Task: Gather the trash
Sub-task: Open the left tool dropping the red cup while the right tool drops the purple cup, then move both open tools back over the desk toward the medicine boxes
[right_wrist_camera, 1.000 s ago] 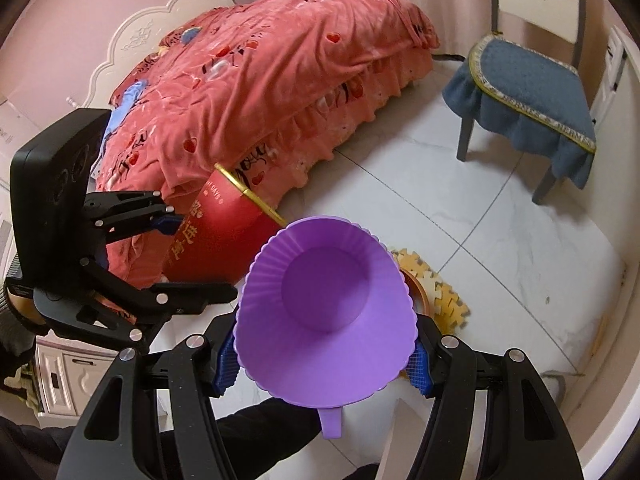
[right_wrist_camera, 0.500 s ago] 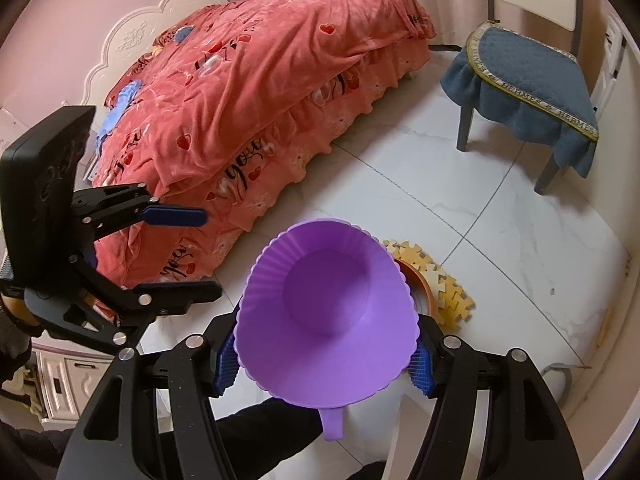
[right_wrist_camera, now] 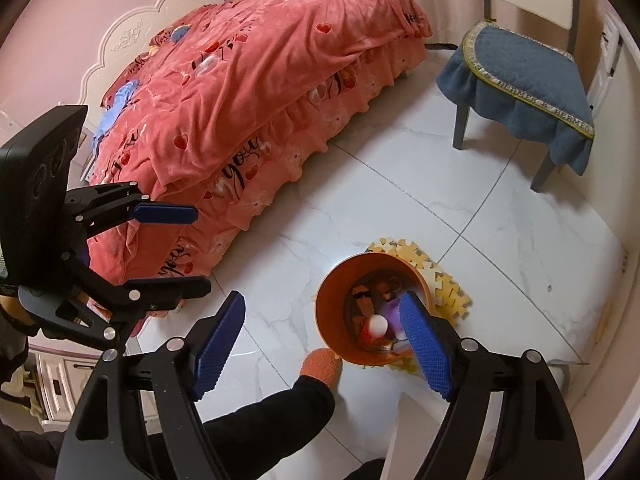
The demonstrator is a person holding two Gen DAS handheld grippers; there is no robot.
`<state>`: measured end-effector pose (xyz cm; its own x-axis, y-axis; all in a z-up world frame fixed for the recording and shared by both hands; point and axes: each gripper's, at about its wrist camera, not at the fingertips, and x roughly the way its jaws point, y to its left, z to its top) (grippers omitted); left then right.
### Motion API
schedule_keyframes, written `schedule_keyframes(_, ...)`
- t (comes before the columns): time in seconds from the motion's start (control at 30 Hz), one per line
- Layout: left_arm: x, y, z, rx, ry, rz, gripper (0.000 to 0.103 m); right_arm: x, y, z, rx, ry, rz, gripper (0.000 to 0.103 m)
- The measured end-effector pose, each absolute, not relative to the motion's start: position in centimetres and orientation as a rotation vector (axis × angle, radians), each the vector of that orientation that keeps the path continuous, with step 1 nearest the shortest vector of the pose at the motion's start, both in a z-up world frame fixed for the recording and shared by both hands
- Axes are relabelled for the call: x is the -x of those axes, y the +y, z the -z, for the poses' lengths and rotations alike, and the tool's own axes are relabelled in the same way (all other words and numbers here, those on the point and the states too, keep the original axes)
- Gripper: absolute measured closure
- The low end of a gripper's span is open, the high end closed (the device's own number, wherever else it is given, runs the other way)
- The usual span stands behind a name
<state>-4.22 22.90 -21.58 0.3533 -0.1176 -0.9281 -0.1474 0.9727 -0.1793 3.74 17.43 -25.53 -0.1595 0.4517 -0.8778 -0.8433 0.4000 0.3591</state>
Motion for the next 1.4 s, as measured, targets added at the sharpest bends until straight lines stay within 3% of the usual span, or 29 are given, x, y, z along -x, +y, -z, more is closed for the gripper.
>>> schedule_keyframes(0.23,3.9,21.9,19.8,0.205,1.208,-0.018,0.028,-4.3,15.8,23.4,0.390,1.252,-1.186,0.024)
schedule_keyframes(0.3,4.0,21.5,18.8,0.194,1.195,-0.029,0.018,-4.4,15.3,22.5,0.388,1.242,-1.183,0.023)
schedule_keyframes(0.37,4.1,21.1,17.9,0.191,1.176,-0.026,0.017,-4.4,14.5,21.4,0.379,1.230,-1.178,0.017)
schedule_keyframes(0.7,4.2,18.5,13.0,0.113,1.133,-0.055,0.008,-3.5,10.7,15.5,0.352,1.146,-1.188,0.011)
schedule_keyframes(0.9,4.6,16.2,10.4,0.070,1.103,-0.050,0.008,-3.1,7.7,11.7,0.318,1.091,-1.178,0.005)
schedule_keyframes(1.4,4.1,9.9,6.1,-0.026,1.030,0.044,0.008,-2.8,-1.5,5.2,0.239,0.977,-1.102,0.005)
